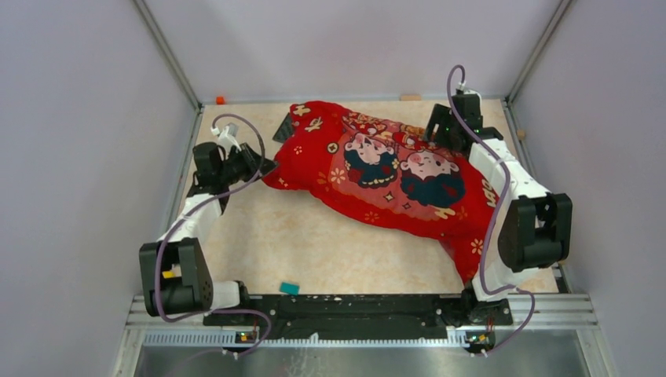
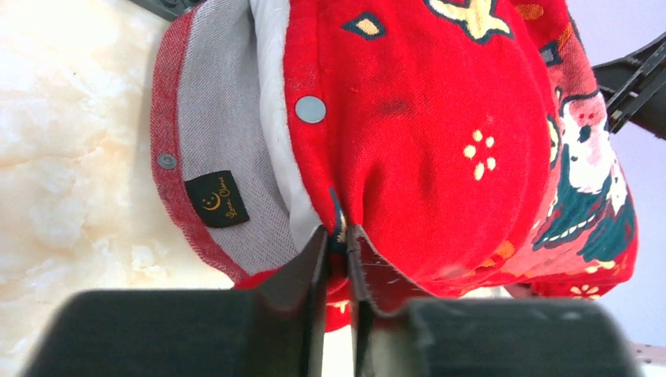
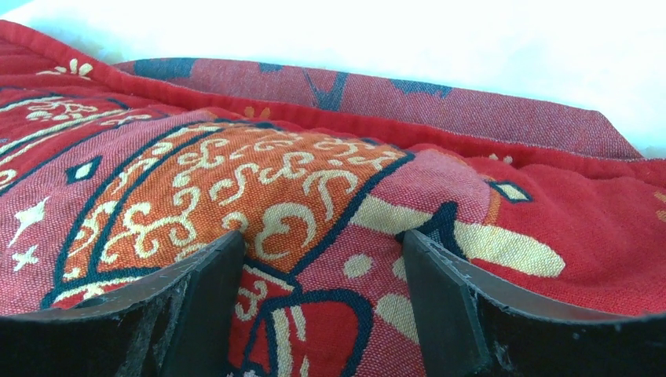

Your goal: Put the pillow into the pillowcase

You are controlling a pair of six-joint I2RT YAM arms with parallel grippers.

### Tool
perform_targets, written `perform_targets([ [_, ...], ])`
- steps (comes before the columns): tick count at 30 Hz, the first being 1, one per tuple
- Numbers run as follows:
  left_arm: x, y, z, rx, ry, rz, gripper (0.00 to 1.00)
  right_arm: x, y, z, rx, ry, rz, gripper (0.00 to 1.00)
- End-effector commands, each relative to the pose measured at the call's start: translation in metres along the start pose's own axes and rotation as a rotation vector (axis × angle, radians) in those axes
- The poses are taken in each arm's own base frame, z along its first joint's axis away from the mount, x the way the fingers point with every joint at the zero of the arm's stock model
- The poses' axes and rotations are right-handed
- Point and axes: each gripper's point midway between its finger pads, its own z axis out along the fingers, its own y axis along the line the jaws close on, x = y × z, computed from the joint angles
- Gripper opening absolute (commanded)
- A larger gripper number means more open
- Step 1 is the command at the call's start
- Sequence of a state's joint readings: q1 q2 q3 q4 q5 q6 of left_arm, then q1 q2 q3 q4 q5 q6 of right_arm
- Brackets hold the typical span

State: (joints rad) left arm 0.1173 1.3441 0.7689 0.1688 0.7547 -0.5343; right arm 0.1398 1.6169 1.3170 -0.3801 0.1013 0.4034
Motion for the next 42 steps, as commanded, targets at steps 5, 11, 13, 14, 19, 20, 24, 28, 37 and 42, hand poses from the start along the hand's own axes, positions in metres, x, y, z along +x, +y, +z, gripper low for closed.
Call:
perform_targets([
  [5, -0.024, -0.021, -0.029, -0.078, -0.086, 0.047, 0.0, 0.005, -0.019, 0.014, 0.058, 0.026, 0.003, 0.73],
  [11, -0.03, 0.021, -0.065, -0.455, -0.176, -0.068, 0.0, 0.006, -0.034, 0.016, 0.098, 0.027, 0.025, 0.73],
  [13, -0.029, 0.056, -0.093, -0.704, -0.238, -0.133, 0.0, 0.006, -0.039, 0.018, 0.11, 0.028, 0.038, 0.72],
  [14, -0.027, 0.072, -0.107, -0.805, -0.257, -0.162, 0.0, 0.006, -0.042, 0.017, 0.117, 0.027, 0.042, 0.72],
  [19, -0.001, 0.116, -0.131, -0.923, -0.243, -0.313, 0.0, 0.0, -0.045, 0.016, 0.12, 0.011, 0.049, 0.72],
  [20, 0.005, 0.122, -0.13, -0.932, -0.229, -0.333, 0.0, -0.002, -0.042, 0.016, 0.109, 0.009, 0.052, 0.72],
  [24, 0.028, 0.127, -0.114, -0.883, -0.132, -0.38, 0.0, -0.012, -0.029, 0.012, 0.065, 0.0, 0.047, 0.72],
  [28, 0.048, 0.142, -0.113, -0.921, -0.084, -0.401, 0.0, -0.022, -0.014, -0.002, 0.052, -0.017, 0.007, 0.72],
  [37, 0.04, 0.146, -0.118, -0.951, -0.099, -0.35, 0.0, -0.057, 0.018, -0.076, 0.013, -0.107, -0.051, 0.73],
  [42, 0.006, 0.125, -0.121, -0.924, -0.158, -0.221, 0.09, -0.036, 0.049, -0.107, -0.027, -0.104, -0.131, 0.75],
])
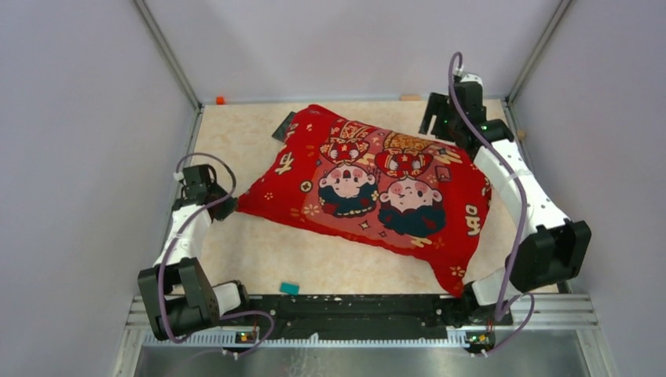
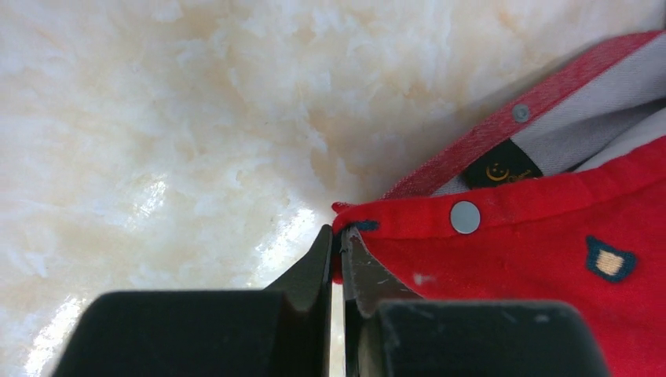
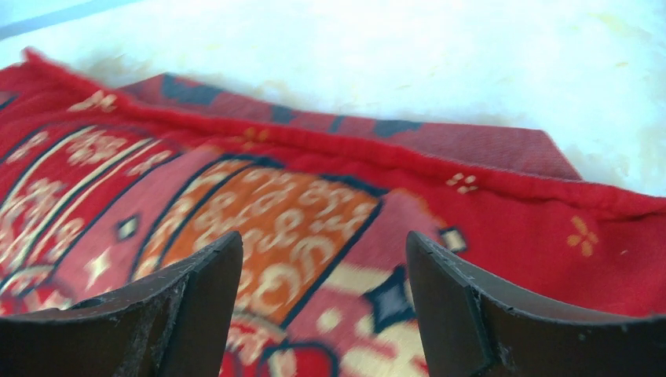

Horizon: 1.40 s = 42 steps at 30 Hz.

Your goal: Put the pillow into the pillowcase

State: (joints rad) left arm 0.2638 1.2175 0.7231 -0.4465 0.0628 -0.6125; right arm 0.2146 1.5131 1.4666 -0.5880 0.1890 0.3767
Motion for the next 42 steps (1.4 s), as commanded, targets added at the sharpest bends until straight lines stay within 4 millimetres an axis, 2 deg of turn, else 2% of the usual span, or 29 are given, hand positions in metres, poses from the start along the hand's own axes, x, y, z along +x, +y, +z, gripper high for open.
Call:
perform_targets([
  [1, -0.049, -0.021, -0.03, 0.02, -0.194, 0.099, 0.2, -0.002, 0.03, -0.048, -0.043, -0.048, -0.08, 0.75],
  [3, -0.059, -0.03, -0.04, 0.025, -0.237, 0.133, 0.56, 0.003, 0.039, -0.058, -0.056, -0.055, -0.099, 0.75],
  [4, -0.063, -0.037, -0.046, 0.04, -0.256, 0.152, 0.83, 0.005, 0.043, -0.062, -0.068, -0.055, -0.106, 0.76],
  [5, -0.066, -0.044, -0.051, 0.054, -0.273, 0.174, 0.97, 0.006, 0.047, -0.068, -0.085, -0.061, -0.105, 0.78],
  [7, -0.075, -0.068, -0.067, 0.097, -0.321, 0.227, 0.99, 0.009, 0.056, -0.078, -0.116, -0.068, -0.114, 0.8],
  [9, -0.074, -0.096, -0.084, 0.13, -0.354, 0.289, 0.99, 0.011, 0.059, -0.086, -0.128, -0.08, -0.125, 0.8],
  [13, -0.053, -0.156, -0.114, 0.276, -0.357, 0.406, 0.99, 0.017, 0.055, -0.098, -0.138, -0.089, -0.106, 0.81],
  [15, -0.036, -0.184, -0.125, 0.368, -0.333, 0.464, 0.99, 0.019, 0.053, -0.103, -0.151, -0.102, -0.09, 0.81],
  [18, 0.001, -0.225, -0.141, 0.475, -0.296, 0.581, 0.99, 0.02, 0.052, -0.111, -0.18, -0.127, -0.068, 0.82],
  [23, 0.061, -0.27, -0.159, 0.614, -0.221, 0.71, 0.99, 0.022, 0.056, -0.119, -0.232, -0.143, -0.044, 0.82],
  [26, 0.087, -0.289, -0.169, 0.673, -0.211, 0.781, 0.99, 0.022, 0.059, -0.123, -0.259, -0.152, -0.039, 0.83],
  [29, 0.101, -0.301, -0.172, 0.715, -0.175, 0.811, 0.99, 0.02, 0.062, -0.127, -0.293, -0.17, -0.036, 0.83],
  [42, 0.09, -0.298, -0.172, 0.7, -0.241, 0.82, 0.99, 0.015, 0.063, -0.127, -0.303, -0.214, -0.05, 0.86],
])
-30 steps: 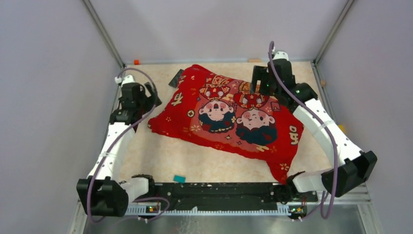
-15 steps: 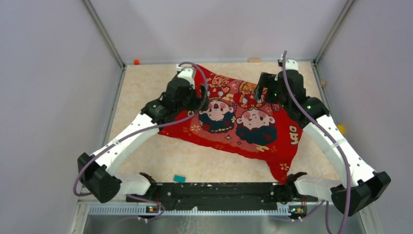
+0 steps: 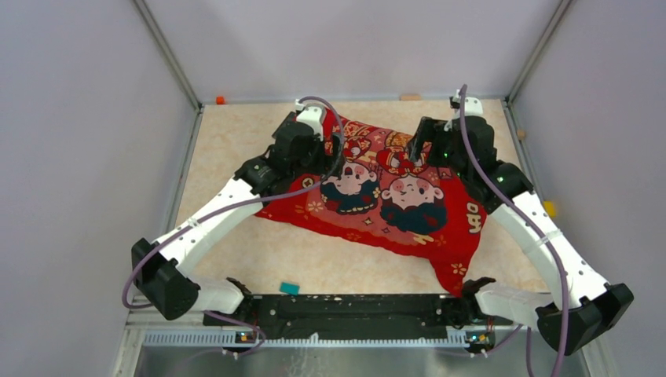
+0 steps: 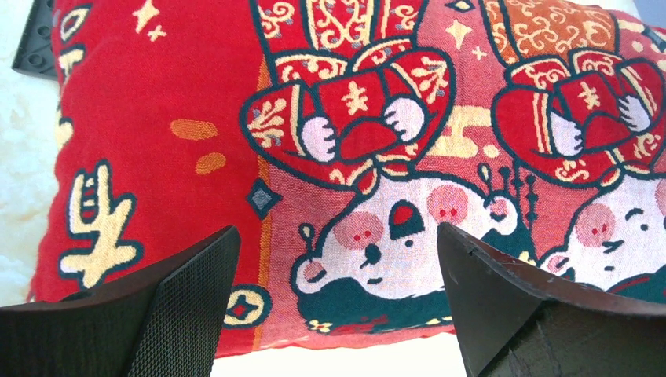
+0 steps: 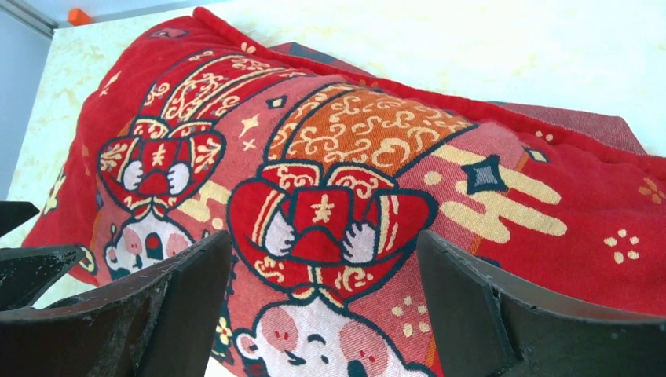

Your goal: Put the pillow into the pillowcase

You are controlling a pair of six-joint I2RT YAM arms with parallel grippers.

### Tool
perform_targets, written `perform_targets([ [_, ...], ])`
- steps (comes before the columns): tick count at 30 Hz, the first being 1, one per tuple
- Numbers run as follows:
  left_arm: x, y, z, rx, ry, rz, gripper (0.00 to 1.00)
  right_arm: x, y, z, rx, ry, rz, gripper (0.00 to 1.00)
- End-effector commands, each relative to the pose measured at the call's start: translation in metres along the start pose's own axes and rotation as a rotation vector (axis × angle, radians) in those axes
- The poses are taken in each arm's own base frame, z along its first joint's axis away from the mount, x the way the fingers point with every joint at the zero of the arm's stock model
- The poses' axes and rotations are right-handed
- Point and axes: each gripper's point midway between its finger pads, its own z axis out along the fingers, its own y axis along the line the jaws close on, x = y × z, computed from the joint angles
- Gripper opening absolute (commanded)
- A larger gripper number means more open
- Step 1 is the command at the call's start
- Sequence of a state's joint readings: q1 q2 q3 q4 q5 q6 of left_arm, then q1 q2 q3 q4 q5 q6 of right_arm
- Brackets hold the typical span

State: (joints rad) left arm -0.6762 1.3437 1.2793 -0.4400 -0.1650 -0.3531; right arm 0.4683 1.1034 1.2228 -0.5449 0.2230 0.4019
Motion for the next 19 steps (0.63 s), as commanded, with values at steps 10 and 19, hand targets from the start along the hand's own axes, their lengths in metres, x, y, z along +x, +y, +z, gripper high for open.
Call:
perform_targets([
  [10, -0.026, -0.0006, -0.0114, 0.006, -0.102, 0.014, 0.99, -0.0205, 0.0095, -0.0043, -0.038, -0.08, -0.001, 0.86],
  [19, -0.0248, 0.0038, -0.0102, -0.012, -0.111, 0.011, 0.99, -0.0186, 0.0052, -0.0033, -0.015, -0.075, -0.003, 0.86],
])
